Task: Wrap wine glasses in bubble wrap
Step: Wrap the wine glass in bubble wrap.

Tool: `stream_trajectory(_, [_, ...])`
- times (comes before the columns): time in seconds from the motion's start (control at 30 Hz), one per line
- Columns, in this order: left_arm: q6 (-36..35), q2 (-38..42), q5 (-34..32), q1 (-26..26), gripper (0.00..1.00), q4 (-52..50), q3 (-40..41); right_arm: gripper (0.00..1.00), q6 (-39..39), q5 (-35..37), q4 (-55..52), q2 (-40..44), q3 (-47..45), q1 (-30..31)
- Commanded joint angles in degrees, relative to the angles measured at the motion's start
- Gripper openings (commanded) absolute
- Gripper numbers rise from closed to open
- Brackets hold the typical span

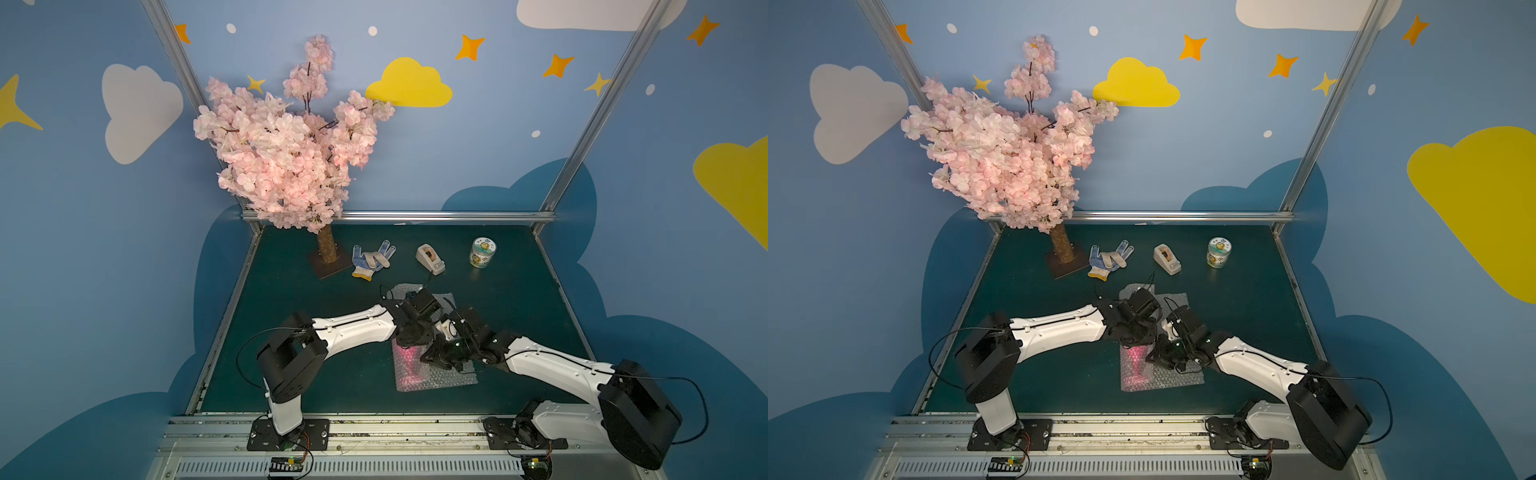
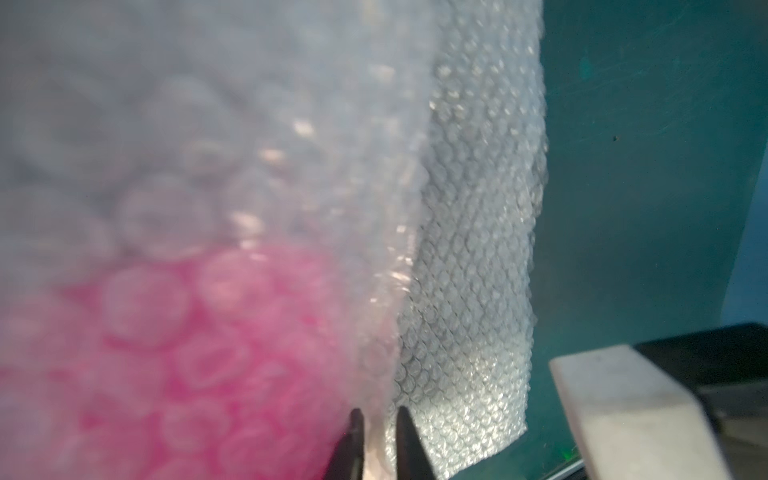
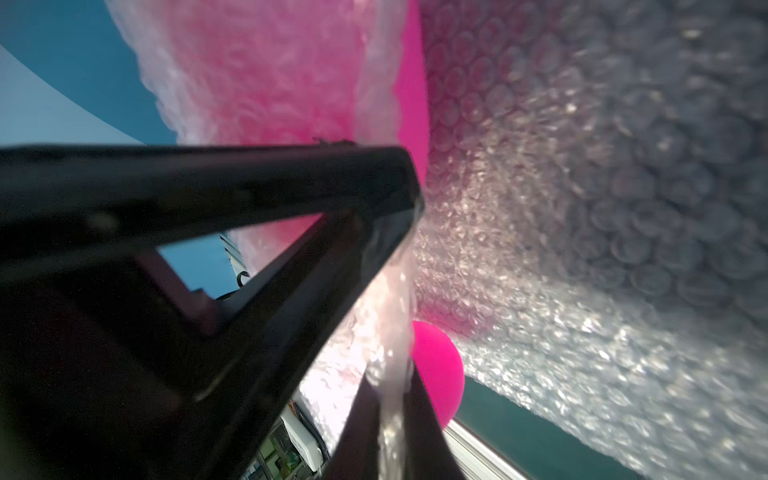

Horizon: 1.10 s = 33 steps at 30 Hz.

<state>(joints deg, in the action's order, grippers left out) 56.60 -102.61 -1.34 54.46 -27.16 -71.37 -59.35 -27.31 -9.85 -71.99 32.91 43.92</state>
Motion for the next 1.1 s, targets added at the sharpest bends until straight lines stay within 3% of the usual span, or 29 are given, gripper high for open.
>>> stream_trajectory(0.0, [-1.14, 3.40, -1.67, -0.56, 0.33, -2.10, 0.53, 0.06, -0.16, 1.47, -0.15, -0.48, 0.86, -0.28])
stream_trajectory(0.13, [-1.58, 6.53, -1.97, -1.28, 0.49, -3.27, 1.20, 0.05, -0.50, 1.47, 1.91, -2.20, 0.40, -0.41])
stream_trajectory(0.37, [-3.82, 13.43, -5.33, -4.11, 0.57, -8.07, 4.37, 0.06, -0.59, 1.91, 2.64, -3.81, 0.76, -0.27])
stream_trajectory(0.53, [-9.33, 16.31, -9.00, -5.34, 0.65, -13.58, 7.05, 0.06, -0.06, 2.00, 2.46, -4.90, 1.64, -0.25])
stream_trajectory(0.57, [-10.46, 16.78, -8.92, -5.40, 0.70, -13.26, 7.64, 0.06, -0.06, 1.87, 2.71, -5.19, 1.76, -0.24])
stream_trajectory(0.63, [-12.03, 17.12, -7.41, -5.34, 0.94, -10.44, 9.29, 0.06, -0.06, 1.67, 3.06, -5.60, 1.88, -0.15])
stream_trajectory(0.67, [-13.13, 17.13, -6.20, -5.34, 1.00, -8.13, 10.04, 0.07, 0.07, 1.57, 3.00, -5.86, 2.14, -0.16])
stream_trajectory(0.8, [-13.64, 17.07, -5.17, -5.15, 1.00, -0.88, 12.06, 0.07, 0.55, 1.51, 2.47, -6.45, 2.86, -0.17])
stream_trajectory(1.07, [-13.15, 11.53, -7.01, -4.78, 1.00, 1.90, 11.71, 0.07, 0.83, 1.56, 2.27, -6.61, 2.49, -0.29])
